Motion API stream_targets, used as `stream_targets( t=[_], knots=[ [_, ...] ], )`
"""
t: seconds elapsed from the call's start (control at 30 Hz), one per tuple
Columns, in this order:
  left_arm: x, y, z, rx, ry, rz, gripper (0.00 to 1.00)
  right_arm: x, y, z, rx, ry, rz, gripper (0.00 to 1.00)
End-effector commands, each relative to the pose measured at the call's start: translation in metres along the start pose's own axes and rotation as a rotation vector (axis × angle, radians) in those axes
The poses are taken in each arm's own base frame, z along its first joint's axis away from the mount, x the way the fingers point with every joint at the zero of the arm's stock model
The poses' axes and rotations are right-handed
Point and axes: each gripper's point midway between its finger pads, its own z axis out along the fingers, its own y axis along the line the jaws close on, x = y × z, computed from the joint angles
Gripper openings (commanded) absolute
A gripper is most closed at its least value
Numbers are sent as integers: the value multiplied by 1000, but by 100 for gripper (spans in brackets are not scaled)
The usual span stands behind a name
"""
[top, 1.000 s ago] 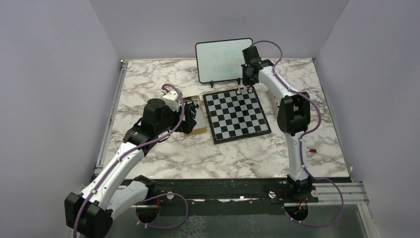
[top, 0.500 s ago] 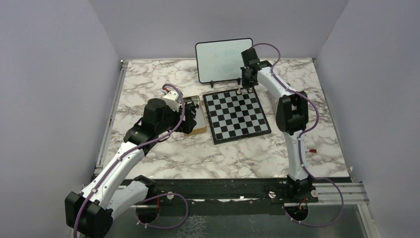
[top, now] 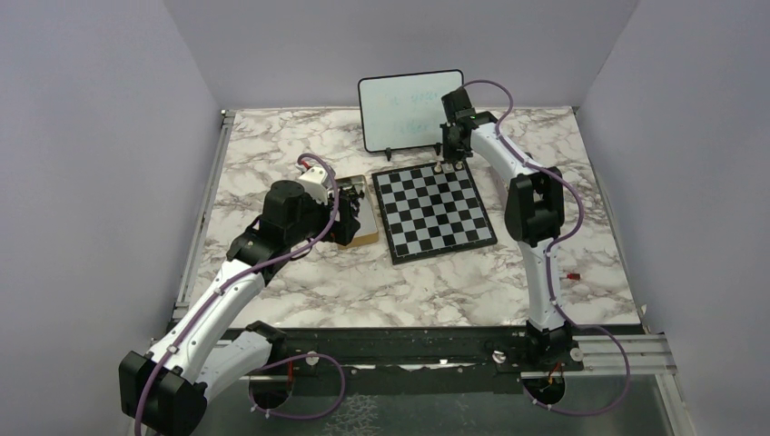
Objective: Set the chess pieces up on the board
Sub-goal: Place the chess piece on the chessboard.
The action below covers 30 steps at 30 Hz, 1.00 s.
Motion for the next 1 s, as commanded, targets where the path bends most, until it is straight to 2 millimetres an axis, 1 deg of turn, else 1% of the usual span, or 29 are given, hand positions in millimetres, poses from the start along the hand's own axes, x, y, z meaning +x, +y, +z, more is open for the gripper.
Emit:
stream_targets(
  t=[0.0,0.33,0.43,0.53,0.67,0.83,0.97],
  knots=[
    [-1,0,-1,-2,-10,14,99,8,4,7,-10,34,-5,12],
    [-2,0,-2,-3,-14,16,99,-2,6,0,-19,7,4,26],
    [-2,1,-3,-11,-19,17,99,-7,7,-5,-22,-7,5,27],
    [-1,3,-1,-19,-13,16,99,-16,8,-15,-33,-27,11,28],
    [1,4,1,-19,1,14,99,-29,7,-38,-37,-67,24,29],
    [2,4,0,-20,-2,9,99,-36,-10,-65,20,-109,36,29],
    [2,1,0,-9,-1,7,99,-35,-32,-79,70,-130,52,28]
  ],
)
